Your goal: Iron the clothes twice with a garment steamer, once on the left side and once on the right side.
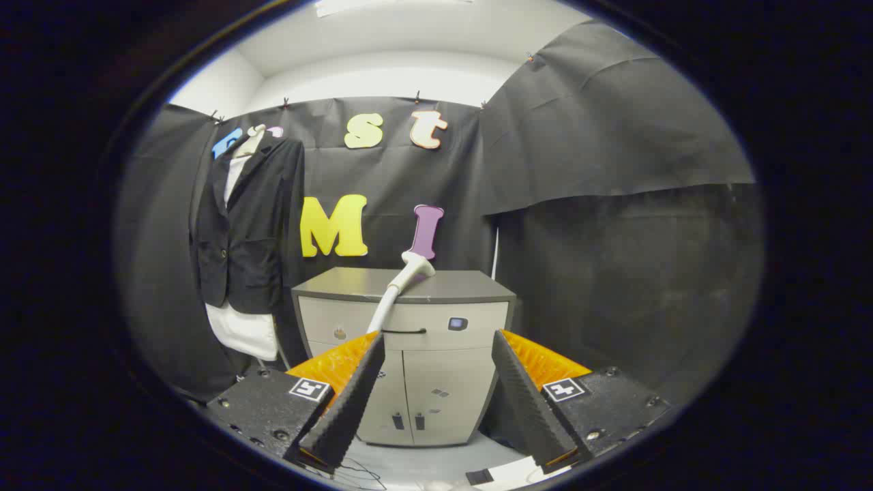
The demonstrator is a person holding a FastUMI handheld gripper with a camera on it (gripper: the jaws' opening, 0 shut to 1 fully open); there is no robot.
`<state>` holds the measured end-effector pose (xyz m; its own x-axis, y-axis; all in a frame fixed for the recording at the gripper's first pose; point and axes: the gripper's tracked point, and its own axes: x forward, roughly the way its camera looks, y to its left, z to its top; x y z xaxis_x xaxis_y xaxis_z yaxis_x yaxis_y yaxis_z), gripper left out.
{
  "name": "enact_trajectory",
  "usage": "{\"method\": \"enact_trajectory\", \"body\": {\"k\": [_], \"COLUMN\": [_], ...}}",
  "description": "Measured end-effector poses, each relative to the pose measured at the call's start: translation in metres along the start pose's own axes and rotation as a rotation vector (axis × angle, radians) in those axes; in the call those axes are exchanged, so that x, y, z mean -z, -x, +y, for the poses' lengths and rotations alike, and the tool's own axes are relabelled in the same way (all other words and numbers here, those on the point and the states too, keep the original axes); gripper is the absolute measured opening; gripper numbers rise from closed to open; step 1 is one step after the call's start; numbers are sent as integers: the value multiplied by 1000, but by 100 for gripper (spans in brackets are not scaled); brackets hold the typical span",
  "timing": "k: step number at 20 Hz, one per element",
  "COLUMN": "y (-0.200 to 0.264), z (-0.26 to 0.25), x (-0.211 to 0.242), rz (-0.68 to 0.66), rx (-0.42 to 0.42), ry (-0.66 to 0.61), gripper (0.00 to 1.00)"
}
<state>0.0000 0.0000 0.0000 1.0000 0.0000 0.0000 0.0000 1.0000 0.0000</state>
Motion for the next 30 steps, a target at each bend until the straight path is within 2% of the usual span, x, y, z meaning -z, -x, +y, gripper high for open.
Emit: {"method": "enact_trajectory", "body": {"k": [19,22,25,30], "y": [22,10,-13,-84], "z": [19,17,23,30], "x": [-33,-53,-79,-109], "rz": [-39,-50,-67,-47], "rx": [67,86,64,16], "ry": [-45,-36,-51,-75], "gripper": [99,99,99,98]}}
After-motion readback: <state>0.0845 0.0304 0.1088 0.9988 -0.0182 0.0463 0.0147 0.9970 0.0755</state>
